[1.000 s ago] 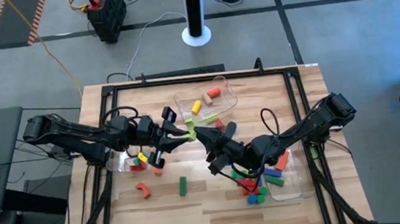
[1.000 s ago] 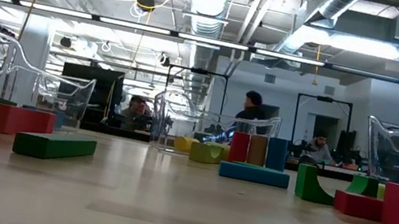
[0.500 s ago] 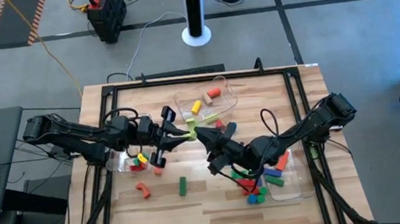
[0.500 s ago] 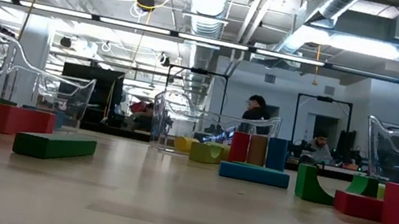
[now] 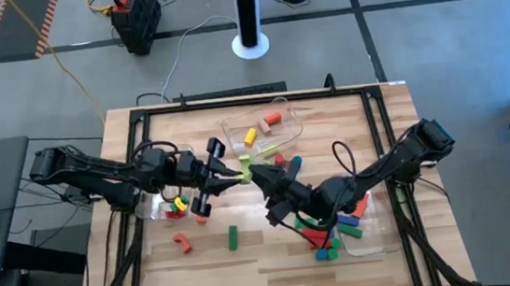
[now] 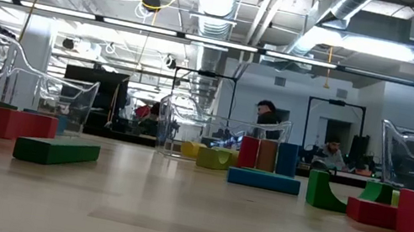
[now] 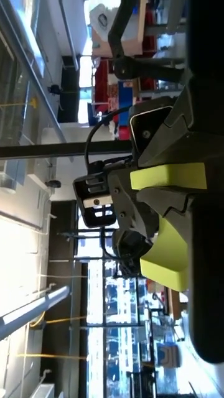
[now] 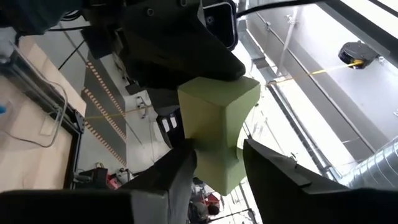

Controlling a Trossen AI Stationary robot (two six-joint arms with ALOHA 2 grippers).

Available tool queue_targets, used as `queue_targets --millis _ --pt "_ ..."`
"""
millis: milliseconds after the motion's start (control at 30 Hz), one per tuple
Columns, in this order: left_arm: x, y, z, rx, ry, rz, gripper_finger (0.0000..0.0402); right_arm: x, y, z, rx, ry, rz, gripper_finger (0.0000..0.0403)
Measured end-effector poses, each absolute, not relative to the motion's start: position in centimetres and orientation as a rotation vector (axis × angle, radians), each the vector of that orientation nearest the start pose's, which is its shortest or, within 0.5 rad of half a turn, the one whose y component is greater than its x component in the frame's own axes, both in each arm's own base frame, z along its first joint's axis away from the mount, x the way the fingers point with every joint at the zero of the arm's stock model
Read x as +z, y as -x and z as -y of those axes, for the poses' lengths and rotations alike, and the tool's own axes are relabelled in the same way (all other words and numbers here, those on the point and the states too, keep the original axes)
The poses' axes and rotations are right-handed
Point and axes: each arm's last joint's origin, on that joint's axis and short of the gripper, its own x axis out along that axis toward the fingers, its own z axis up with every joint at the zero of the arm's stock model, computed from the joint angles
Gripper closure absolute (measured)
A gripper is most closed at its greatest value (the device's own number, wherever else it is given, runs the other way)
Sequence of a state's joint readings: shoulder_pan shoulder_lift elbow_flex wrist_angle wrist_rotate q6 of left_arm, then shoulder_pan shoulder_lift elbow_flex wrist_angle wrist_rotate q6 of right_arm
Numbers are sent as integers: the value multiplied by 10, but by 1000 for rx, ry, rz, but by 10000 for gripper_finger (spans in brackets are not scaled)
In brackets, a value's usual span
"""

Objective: Sort blocks by size
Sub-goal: Put the light green arch block into the left transparent bin

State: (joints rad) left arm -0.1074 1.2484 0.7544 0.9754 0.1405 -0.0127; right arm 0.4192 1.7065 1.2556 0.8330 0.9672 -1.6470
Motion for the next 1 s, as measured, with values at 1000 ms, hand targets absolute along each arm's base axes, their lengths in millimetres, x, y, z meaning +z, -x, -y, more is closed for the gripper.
queue_targets --millis 1000 --pt "334 -275 34 -247 -32 272 329 325 -361 -135 -551 1363 -337 321"
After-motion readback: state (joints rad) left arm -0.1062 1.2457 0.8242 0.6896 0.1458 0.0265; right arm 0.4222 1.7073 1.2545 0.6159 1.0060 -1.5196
